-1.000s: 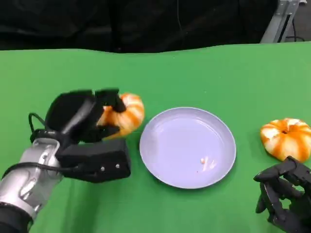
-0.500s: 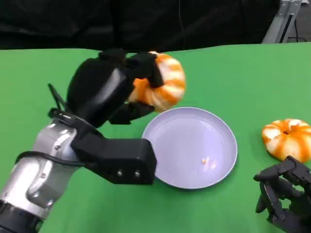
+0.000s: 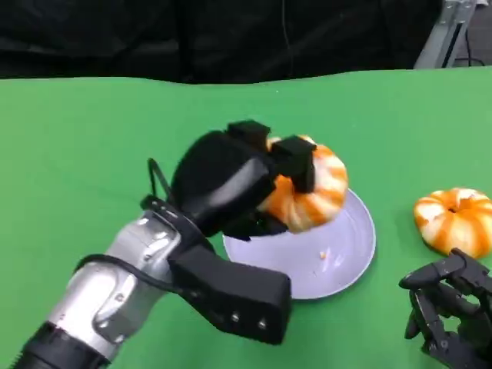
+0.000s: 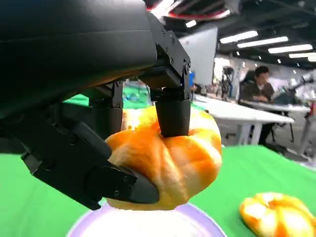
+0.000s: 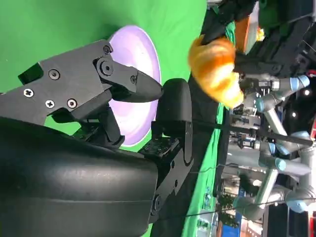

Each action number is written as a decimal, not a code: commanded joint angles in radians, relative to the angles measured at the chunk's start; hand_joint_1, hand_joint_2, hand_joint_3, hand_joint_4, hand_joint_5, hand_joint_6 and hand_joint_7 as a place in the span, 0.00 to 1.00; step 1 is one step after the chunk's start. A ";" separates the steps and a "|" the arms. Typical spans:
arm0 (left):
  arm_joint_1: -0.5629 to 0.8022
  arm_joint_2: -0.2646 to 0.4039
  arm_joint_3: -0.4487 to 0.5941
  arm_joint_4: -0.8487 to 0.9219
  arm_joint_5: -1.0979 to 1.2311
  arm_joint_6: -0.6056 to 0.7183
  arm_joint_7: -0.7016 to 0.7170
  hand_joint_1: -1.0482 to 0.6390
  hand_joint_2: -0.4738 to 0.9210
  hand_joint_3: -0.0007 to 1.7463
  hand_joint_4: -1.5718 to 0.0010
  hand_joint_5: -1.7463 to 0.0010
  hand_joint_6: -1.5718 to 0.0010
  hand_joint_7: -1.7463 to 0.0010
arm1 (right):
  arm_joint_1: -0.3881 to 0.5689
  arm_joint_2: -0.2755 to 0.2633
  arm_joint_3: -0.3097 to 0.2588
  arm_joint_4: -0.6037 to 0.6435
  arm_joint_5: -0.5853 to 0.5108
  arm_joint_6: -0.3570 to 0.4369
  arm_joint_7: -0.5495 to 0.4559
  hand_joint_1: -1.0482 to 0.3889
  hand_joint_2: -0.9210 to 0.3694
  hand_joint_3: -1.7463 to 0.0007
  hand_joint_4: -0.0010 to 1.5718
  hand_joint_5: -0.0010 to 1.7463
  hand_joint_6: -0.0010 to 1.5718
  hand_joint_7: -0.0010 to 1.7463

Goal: Grasp the bread from the table and place it into the plate.

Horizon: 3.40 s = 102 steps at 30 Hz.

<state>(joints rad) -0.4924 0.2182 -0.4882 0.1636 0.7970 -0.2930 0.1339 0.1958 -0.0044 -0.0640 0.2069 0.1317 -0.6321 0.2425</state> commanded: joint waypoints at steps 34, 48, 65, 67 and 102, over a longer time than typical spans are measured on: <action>-0.111 0.028 -0.020 0.381 -0.078 -0.118 -0.098 0.00 1.00 0.29 0.99 0.99 0.81 0.99 | 0.030 -0.005 0.001 -0.048 0.016 0.006 -0.002 0.62 0.13 0.53 0.53 0.96 0.50 0.80; 0.216 -0.116 0.299 0.200 -0.868 -0.417 -0.151 0.55 0.86 0.55 0.45 0.29 0.48 0.30 | 0.010 -0.001 0.004 -0.029 0.021 0.010 -0.001 0.62 0.14 0.52 0.55 0.94 0.51 0.79; 0.689 0.068 0.662 -0.420 -1.981 0.712 -0.449 0.56 0.72 0.85 0.45 0.00 0.55 0.00 | -0.016 0.002 -0.006 -0.001 0.030 0.012 0.009 0.63 0.16 0.49 0.56 0.94 0.52 0.78; 0.718 0.086 0.694 -0.408 -1.986 0.754 -0.481 0.56 0.73 0.84 0.46 0.00 0.56 0.00 | -0.020 -0.002 -0.007 0.007 0.029 0.005 0.013 0.64 0.16 0.49 0.56 0.93 0.53 0.77; 0.682 -0.043 0.697 -0.156 -1.342 0.219 -0.847 0.60 0.72 0.81 0.30 0.00 0.44 0.00 | -0.003 -0.021 -0.007 0.000 0.047 -0.007 0.041 0.63 0.14 0.53 0.54 0.94 0.51 0.78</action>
<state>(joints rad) 0.1977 0.1777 0.2086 -0.0062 -0.5726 -0.0373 -0.7196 0.1889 -0.0113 -0.0674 0.2077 0.1594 -0.6292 0.2724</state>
